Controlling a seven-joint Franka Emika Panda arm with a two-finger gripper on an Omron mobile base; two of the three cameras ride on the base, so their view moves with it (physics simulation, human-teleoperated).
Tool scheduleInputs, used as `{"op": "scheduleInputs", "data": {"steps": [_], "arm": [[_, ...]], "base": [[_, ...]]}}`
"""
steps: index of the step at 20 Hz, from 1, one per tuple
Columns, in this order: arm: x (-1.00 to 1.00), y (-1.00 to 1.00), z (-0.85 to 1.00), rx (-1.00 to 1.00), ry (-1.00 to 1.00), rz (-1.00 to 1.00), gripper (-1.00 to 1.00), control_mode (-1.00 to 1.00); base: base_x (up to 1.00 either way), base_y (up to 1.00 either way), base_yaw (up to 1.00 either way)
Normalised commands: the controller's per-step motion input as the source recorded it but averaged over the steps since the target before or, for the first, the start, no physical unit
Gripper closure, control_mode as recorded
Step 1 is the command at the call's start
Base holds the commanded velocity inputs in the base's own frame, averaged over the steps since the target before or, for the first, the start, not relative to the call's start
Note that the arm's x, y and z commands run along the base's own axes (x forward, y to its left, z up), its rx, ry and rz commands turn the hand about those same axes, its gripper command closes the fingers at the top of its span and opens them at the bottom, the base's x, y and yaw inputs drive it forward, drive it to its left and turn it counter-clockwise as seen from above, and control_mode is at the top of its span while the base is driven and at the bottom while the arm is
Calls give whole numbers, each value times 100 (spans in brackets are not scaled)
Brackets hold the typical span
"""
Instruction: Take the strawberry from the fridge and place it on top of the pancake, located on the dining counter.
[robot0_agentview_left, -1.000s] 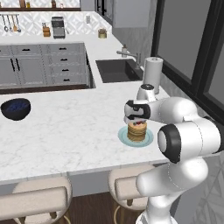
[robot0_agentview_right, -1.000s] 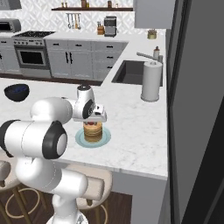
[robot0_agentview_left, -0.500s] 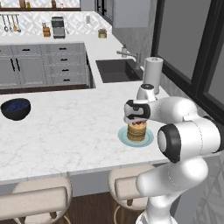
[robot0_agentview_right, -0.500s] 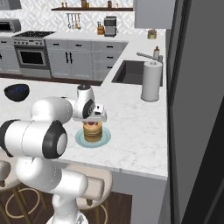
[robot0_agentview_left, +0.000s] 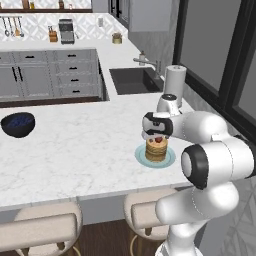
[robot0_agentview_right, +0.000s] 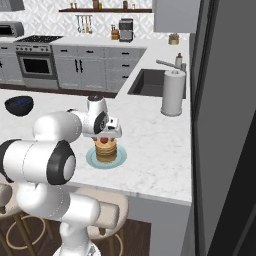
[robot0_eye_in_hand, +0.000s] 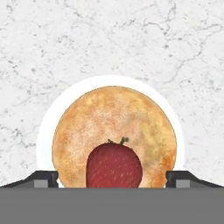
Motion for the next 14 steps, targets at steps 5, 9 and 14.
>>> {"op": "scheduleInputs", "data": {"steps": [5, 9, 14], "arm": [[-5, 0, 44, 0, 0, 0, -100, -100], [-57, 0, 66, 0, -2, -1, -100, -100], [-100, 2, 39, 0, -14, -8, -100, -100]], "base": [[0, 0, 0], [0, 0, 0], [0, 0, 0]]}}
